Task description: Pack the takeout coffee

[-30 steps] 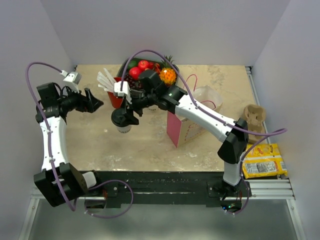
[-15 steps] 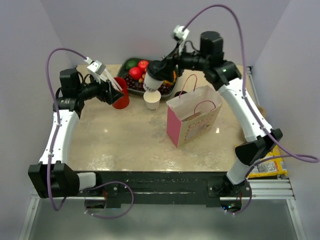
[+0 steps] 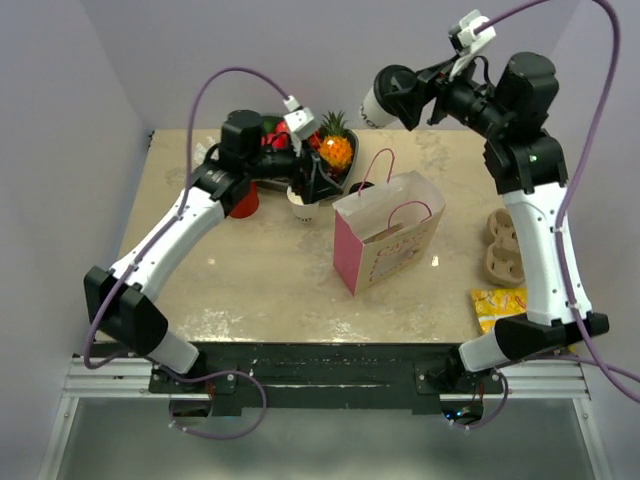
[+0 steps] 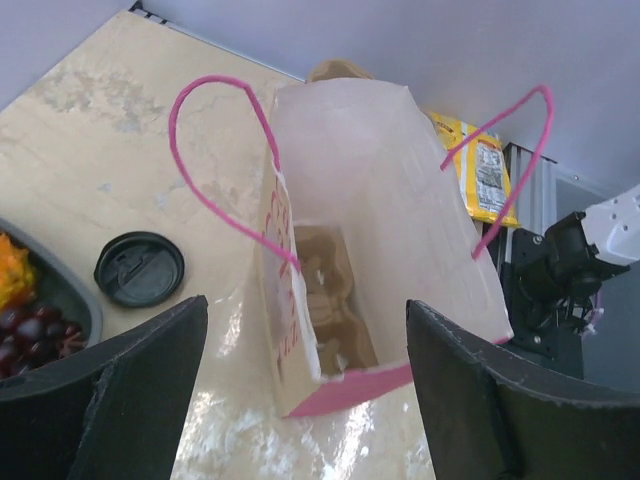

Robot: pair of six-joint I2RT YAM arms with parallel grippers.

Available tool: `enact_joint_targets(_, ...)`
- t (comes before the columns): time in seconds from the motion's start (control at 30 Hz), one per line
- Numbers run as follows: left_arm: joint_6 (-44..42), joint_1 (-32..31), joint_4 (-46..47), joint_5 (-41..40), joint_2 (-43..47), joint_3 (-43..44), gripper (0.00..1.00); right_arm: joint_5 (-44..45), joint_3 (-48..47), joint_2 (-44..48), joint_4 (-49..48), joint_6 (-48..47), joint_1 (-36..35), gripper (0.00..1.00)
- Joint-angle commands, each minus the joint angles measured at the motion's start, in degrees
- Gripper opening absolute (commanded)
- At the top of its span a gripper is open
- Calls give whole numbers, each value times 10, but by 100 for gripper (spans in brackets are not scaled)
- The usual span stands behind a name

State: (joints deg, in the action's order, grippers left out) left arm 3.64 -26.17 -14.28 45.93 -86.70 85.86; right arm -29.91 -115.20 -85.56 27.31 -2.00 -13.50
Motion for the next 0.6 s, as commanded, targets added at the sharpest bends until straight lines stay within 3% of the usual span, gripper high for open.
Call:
enact_joint_targets(0.0, -7, -49, 5, -79, -64, 68, 84, 97, 27, 55, -2, -32, 14, 75)
enact_joint_targets(0.33, -11, -85, -30, -121, -153, 125, 75, 115, 77, 125, 33, -44, 17, 75)
enact_joint_targets(0.43, -12, -88, -35, -112, -155, 121, 67, 110, 95, 144, 52, -61, 18, 75)
enact_joint_targets(0.57, -9, -91, -35, -84, -153, 118, 48, 102, 125, 165, 75, -85, 17, 76)
